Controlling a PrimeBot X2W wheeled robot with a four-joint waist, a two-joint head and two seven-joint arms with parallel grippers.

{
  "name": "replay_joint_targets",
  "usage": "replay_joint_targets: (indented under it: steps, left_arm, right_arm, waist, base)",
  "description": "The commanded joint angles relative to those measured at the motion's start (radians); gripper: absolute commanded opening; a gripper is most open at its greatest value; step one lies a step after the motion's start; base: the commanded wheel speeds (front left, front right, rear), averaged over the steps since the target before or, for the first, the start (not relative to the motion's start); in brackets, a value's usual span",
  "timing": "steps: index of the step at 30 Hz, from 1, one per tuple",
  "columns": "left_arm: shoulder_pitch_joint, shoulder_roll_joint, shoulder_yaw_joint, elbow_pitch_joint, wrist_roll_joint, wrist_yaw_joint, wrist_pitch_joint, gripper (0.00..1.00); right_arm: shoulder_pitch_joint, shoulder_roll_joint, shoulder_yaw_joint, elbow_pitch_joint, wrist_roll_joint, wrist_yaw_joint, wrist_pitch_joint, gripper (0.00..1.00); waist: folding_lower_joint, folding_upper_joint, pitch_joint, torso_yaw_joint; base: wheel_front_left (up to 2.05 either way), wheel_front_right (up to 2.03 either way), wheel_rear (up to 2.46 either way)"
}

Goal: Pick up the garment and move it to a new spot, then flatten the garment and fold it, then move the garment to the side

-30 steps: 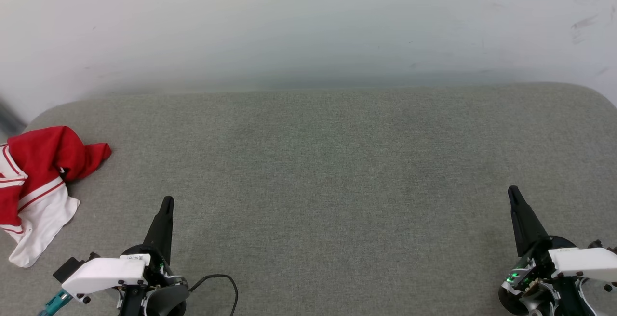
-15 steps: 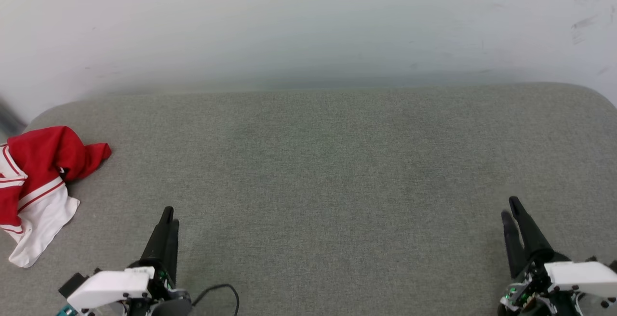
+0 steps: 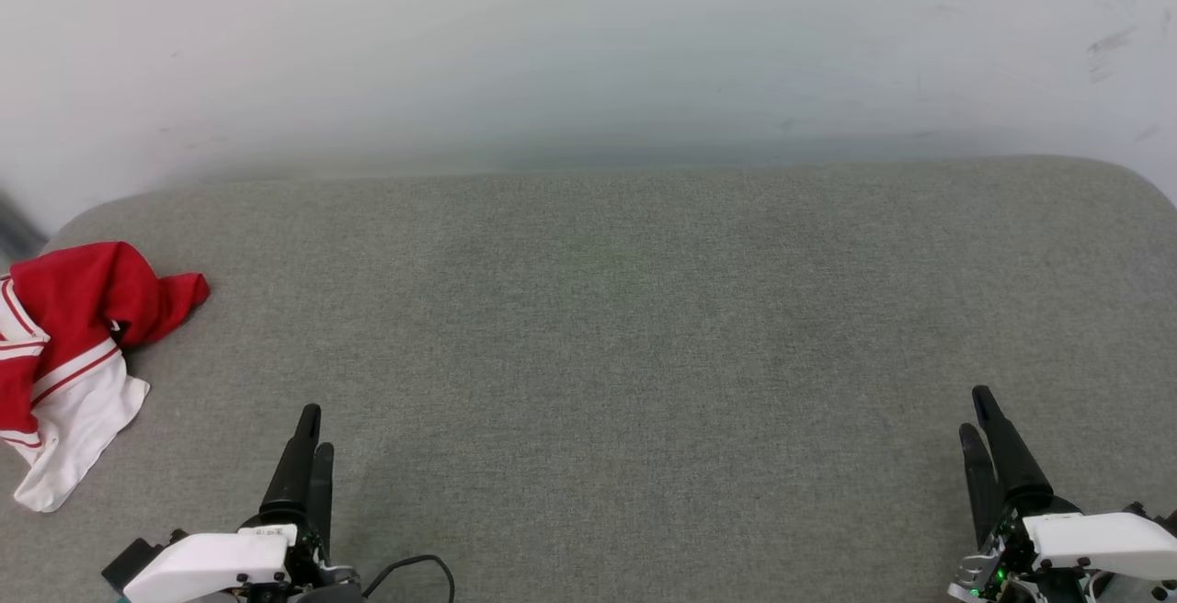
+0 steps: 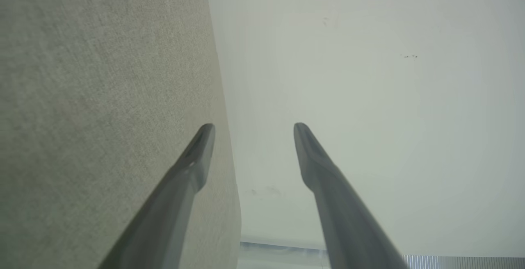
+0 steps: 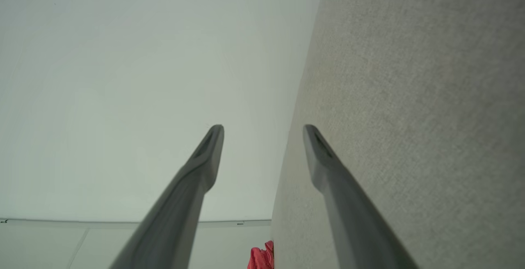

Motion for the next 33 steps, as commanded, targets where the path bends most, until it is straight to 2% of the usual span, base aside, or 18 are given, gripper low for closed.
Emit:
replay_joint_targets:
  steps: [1,13,20,25,30,33]
  left_arm:
    - [-0.009,0.002,0.011,-0.016,0.029,-0.001,-0.014,1.00]
    - [-0.011,0.003,0.101,-0.028,0.191,-0.002,-0.065,1.00]
    - [-0.020,0.003,0.151,-0.088,0.319,0.009,-0.092,1.00]
    - [-0.006,0.003,0.129,-0.155,0.435,0.055,-0.110,1.00]
    - [0.009,0.004,0.065,-0.237,0.576,0.106,-0.127,1.00]
    - [0.012,0.004,0.032,-0.264,0.624,0.116,-0.133,1.00]
  right_arm:
    - [-0.012,0.000,-0.001,-0.021,-0.034,0.000,-0.013,1.00]
    - [-0.017,0.000,-0.015,-0.080,-0.282,0.000,-0.064,1.00]
    - [-0.018,0.000,-0.018,-0.149,-0.503,0.000,-0.091,1.00]
    - [-0.022,0.000,-0.007,-0.202,-0.656,0.000,-0.109,1.00]
    - [-0.022,0.000,0.007,-0.248,-0.794,0.000,-0.126,1.00]
    - [-0.022,0.000,0.014,-0.263,-0.842,0.000,-0.133,1.00]
  waist:
    - [0.0000,0.0000,0.000,-0.001]
    - [0.0000,0.0000,0.003,-0.005]
    - [0.0000,0.0000,0.008,-0.010]
    - [0.0000,0.0000,0.012,-0.013]
    - [0.0000,0.0000,0.018,-0.016]
    - [0.0000,0.0000,0.020,-0.016]
  base:
    - [0.00,0.00,0.00]
    - [0.00,0.00,0.00]
    - [0.00,0.00,0.00]
    - [0.00,0.00,0.00]
    - [0.00,0.00,0.00]
    - [0.00,0.00,0.00]
